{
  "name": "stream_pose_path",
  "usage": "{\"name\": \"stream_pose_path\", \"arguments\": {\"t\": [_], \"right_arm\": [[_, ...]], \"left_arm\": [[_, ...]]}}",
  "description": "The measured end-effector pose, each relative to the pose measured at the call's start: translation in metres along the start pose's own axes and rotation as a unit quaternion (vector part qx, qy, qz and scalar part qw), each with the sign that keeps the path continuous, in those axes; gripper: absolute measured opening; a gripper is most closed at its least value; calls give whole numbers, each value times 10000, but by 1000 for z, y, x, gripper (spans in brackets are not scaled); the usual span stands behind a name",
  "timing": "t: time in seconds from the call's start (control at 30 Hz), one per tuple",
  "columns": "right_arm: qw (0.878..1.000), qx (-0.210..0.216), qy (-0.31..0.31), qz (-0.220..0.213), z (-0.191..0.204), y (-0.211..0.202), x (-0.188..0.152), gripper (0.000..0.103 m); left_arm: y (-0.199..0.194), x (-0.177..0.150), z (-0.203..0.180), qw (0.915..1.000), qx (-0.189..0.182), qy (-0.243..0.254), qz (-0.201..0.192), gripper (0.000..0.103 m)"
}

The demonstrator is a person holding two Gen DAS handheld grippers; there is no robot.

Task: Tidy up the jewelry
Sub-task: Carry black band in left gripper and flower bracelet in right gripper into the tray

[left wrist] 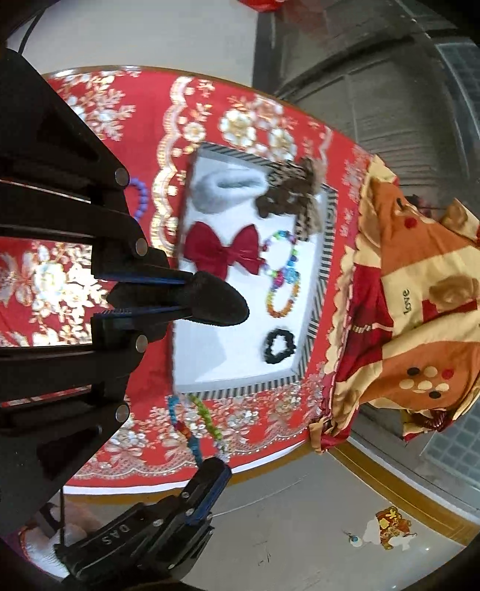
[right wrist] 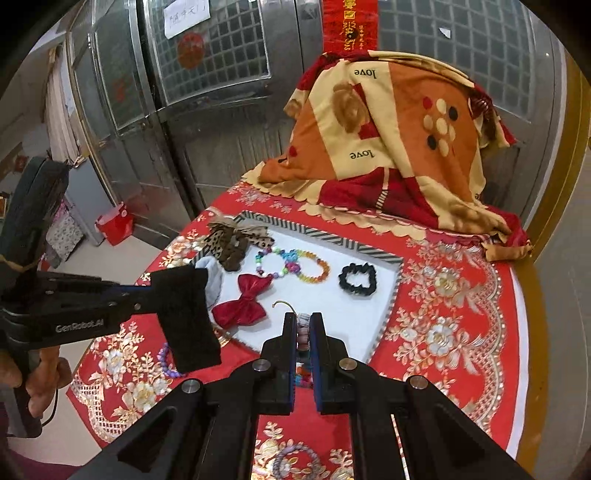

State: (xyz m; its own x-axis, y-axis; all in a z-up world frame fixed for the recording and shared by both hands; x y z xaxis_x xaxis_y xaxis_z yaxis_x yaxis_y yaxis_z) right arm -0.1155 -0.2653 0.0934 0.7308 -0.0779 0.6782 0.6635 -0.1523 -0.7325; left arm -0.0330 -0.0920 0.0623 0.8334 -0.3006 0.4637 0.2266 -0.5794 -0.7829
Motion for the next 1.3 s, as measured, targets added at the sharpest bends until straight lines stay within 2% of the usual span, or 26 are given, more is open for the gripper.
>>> {"name": "stream_pose_path", "arguments": {"t": [0.3, 0.73, 1.03, 1.3], "right_arm": [[10000, 5, 59, 55, -11, 16, 13, 6], [9991, 220, 39, 359, -5, 56, 14, 6], [9958, 439, 75, 802, -3, 113, 7, 6], [9930, 248, 373, 1089, -28, 174, 7, 6]], "left_arm": [[26, 31, -11, 9998, 139, 174, 1, 9], [81, 57, -3, 9992, 228, 67, 318, 9], [132, 70, 13, 9974, 4, -194, 689, 9], [168, 77, 32, 9952, 211, -366, 879, 9]]}}
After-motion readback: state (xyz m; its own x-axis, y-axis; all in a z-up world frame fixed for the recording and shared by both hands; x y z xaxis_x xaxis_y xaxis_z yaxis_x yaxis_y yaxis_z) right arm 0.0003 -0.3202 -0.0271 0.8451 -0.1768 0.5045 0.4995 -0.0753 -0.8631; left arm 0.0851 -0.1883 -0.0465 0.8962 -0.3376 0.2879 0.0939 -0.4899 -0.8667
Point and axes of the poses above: each gripper's, at about its wrist camera, not at the fingertips, and y roughly the way its jaws point, z to its left, x to its top, the point moved 1 cm from there along y, roughly the way its jaws point, and after that the axes turned 14 degrees about -x, right-handed, at the moved point
